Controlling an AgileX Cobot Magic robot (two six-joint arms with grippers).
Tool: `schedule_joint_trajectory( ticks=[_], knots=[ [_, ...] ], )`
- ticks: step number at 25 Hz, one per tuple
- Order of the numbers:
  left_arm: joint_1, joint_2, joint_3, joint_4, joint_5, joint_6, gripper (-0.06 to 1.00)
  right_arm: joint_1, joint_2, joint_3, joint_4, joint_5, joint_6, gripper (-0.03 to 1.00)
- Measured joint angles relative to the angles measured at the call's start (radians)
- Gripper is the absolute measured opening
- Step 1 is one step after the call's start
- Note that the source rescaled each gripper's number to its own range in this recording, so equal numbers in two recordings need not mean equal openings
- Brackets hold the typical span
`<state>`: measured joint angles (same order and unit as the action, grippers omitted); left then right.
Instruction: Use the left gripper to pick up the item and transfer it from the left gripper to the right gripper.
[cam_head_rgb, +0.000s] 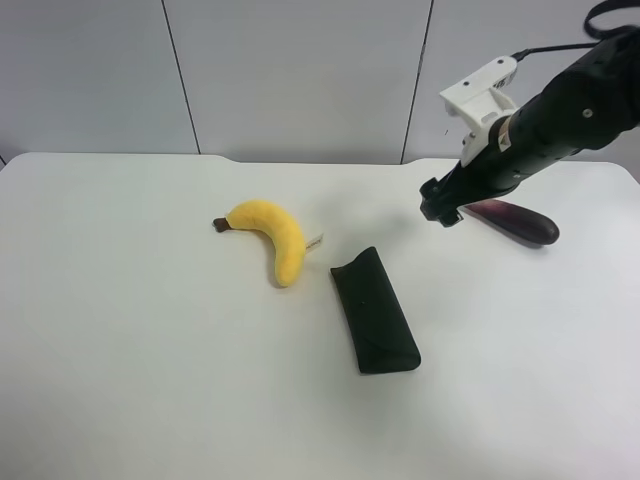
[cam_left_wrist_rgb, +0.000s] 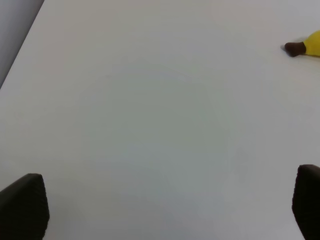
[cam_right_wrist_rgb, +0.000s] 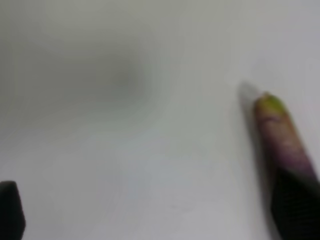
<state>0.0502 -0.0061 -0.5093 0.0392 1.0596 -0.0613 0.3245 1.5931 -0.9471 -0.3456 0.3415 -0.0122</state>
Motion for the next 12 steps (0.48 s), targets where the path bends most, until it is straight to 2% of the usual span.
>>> schedule_joint_trajectory(
  ticks=[4, 12],
  knots=[
    [0.0, 0.0, 0.0, 0.0, 0.0, 0.0, 1.0, 0.0, -0.138, 0.0, 0.059, 0.11, 0.0, 0.97],
    [0.0, 0.0, 0.0, 0.0, 0.0, 0.0, 1.0, 0.0, -0.476, 0.0, 0.173, 0.475, 0.0, 0.97]
  ],
)
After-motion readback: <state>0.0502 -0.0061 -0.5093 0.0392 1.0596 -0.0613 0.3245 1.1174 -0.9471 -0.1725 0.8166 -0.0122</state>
